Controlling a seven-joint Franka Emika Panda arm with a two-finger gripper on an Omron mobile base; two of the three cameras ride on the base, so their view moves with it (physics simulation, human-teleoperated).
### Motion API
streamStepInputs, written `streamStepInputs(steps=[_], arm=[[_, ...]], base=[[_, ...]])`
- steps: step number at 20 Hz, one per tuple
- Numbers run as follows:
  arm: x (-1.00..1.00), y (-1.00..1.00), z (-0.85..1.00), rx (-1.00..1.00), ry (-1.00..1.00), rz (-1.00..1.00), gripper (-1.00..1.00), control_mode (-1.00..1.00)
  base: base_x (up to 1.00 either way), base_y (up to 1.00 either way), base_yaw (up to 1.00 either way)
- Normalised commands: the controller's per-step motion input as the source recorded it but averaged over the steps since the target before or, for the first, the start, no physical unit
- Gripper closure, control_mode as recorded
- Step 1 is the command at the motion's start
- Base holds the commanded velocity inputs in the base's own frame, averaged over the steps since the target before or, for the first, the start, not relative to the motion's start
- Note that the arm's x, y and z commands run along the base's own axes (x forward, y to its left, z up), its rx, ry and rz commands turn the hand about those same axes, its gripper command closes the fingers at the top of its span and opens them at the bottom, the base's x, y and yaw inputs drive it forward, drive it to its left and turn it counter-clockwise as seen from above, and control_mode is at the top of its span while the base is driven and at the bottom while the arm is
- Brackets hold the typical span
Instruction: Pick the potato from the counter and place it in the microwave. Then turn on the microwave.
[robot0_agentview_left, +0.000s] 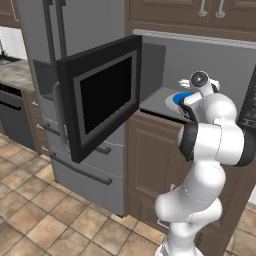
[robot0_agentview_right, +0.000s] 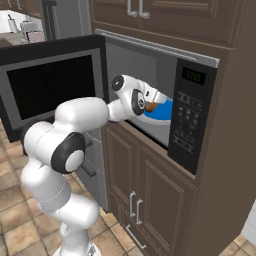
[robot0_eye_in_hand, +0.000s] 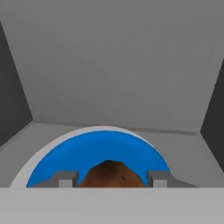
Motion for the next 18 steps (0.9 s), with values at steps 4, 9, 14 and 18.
streamStepInputs(steps=[4, 9, 14, 18], arm=[[0.34, -0.1, -0.01, 0.0, 0.0, 0.0, 1.0, -1.0], [0.25, -0.11, -0.08, 0.0, 0.0, 0.0, 1.0, -1.0], [0.16, -0.12, -0.22, 0.0, 0.0, 0.0, 1.0, -1.0], [0.16, -0.11, -0.2, 0.0, 0.0, 0.0, 1.0, -1.0]], base=[[0.0, 0.0, 0.0], [0.0, 0.0, 0.0], [0.0, 0.0, 0.0], [0.0, 0.0, 0.0]])
